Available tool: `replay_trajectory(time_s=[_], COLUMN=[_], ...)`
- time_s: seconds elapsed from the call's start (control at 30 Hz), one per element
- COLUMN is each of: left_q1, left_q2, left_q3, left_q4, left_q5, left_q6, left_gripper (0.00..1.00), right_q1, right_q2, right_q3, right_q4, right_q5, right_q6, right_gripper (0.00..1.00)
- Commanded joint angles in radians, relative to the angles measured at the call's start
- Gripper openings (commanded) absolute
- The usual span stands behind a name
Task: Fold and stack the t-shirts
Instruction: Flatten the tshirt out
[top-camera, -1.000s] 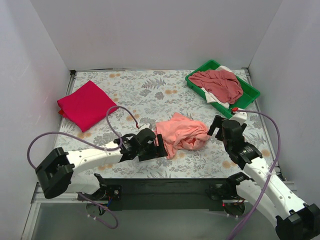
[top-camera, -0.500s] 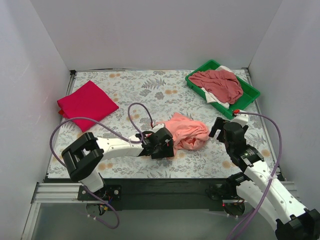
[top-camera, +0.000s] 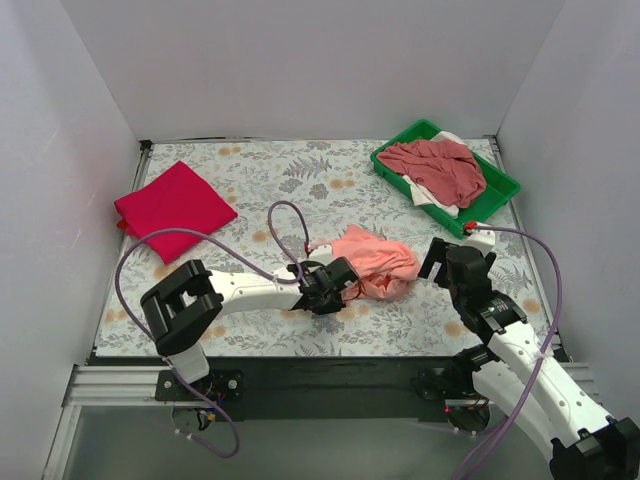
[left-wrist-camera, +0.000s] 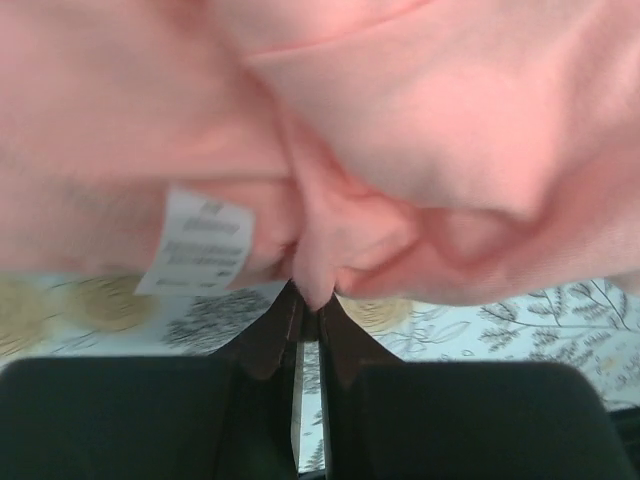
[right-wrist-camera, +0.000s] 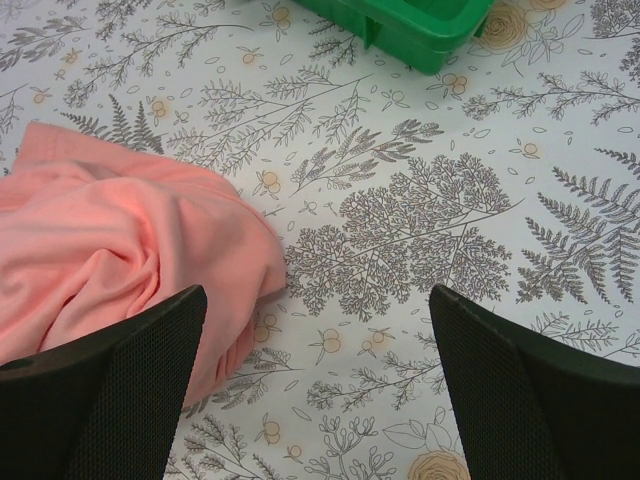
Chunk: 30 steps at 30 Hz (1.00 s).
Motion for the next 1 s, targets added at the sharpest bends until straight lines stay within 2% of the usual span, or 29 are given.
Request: replay_trajectory(time_s=[0.0, 0.07, 0.23, 0.3, 0.43, 0.6, 0.8, 0.87, 0.97], left_q1=[0.027, 0.091, 0.272, 0.297, 0.321, 0.326, 0.326, 0.326, 0.326], left_q2=[-0.135, -0.195, -0.487, -0.601, -0.715, -0.758, -0.752, -0.745, -0.732], left_q3=[-0.002, -0.027, -0.180, -0.215, -0.242, -0.241, -0.265, -0.265, -0.265], left_q4=[-0.208, -0.246, -0.293, -0.300, -0.387, -0.493, -0.452, -0.452, -0.455], left_q5=[-0.230, -0.272, -0.284, -0.295, -0.376, -0.430, -0.405, -0.407, -0.408], left_q6=[-0.097, -0.125, -0.131, -0.128, -0.171, -0.234, -0.214, -0.211, -0.212], left_gripper=[0.00, 0.00, 0.00, 0.00, 0.00, 0.00, 0.00, 0.00, 0.00], right_q1=[-0.005, -0.006, -0.009, -0.012, -0.016, -0.014, -0.016, -0.014, -0.016], right_q2=[-0.003, 0.004, 0.040, 0.059, 0.099, 0.180, 0.327, 0.407, 0.517], right_q3=[-0.008, -0.004, 0.002, 0.002, 0.008, 0.047, 0.096, 0.145, 0.203], right_q4=[0.010, 0.003, -0.031, -0.037, -0.040, -0.027, 0.079, 0.088, 0.092], right_q5=[-0.015, -0.047, -0.155, -0.203, -0.326, -0.357, -0.501, -0.499, -0.483], right_q6=[-0.001, 0.019, 0.019, 0.007, 0.005, 0.003, 0.002, -0.001, -0.010], right_gripper=[0.98, 0.98, 0.98, 0.97, 0.96, 0.94, 0.90, 0.89, 0.82])
